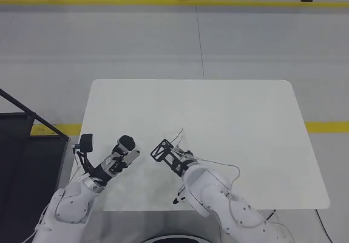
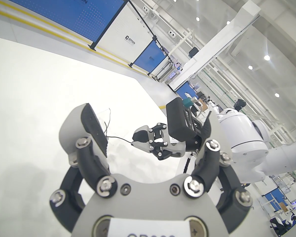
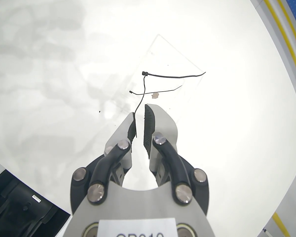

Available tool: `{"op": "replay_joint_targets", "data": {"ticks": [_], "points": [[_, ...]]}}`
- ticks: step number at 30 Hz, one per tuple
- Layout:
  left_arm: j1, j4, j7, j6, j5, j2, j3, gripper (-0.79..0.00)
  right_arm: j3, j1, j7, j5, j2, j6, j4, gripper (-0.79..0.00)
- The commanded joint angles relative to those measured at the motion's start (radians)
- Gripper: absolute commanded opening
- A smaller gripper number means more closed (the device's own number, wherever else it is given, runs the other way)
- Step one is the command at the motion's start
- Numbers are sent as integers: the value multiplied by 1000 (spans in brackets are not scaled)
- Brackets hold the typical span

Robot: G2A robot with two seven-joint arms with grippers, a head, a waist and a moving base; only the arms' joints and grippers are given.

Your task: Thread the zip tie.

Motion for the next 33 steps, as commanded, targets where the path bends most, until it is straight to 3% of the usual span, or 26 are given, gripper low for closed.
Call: {"op": "replay_joint_targets", "data": {"ticks": [1, 9, 16, 29, 33], "points": [[0, 0, 0, 0, 0, 0, 0, 0, 4, -5, 3, -5, -2, -4, -3, -600], [0, 0, 0, 0, 0, 0, 0, 0, 17, -23, 10, -28, -10, -16, -19, -536], [0, 0, 0, 0, 0, 0, 0, 0, 22, -30, 10, -69, -21, -3, -15, -425], [0, 0, 0, 0, 0, 0, 0, 0, 13, -29, 12, -174, -50, 55, 13, -425], [0, 0, 0, 0, 0, 0, 0, 0, 44, -53, 10, -175, -51, 51, -23, -369]]}}
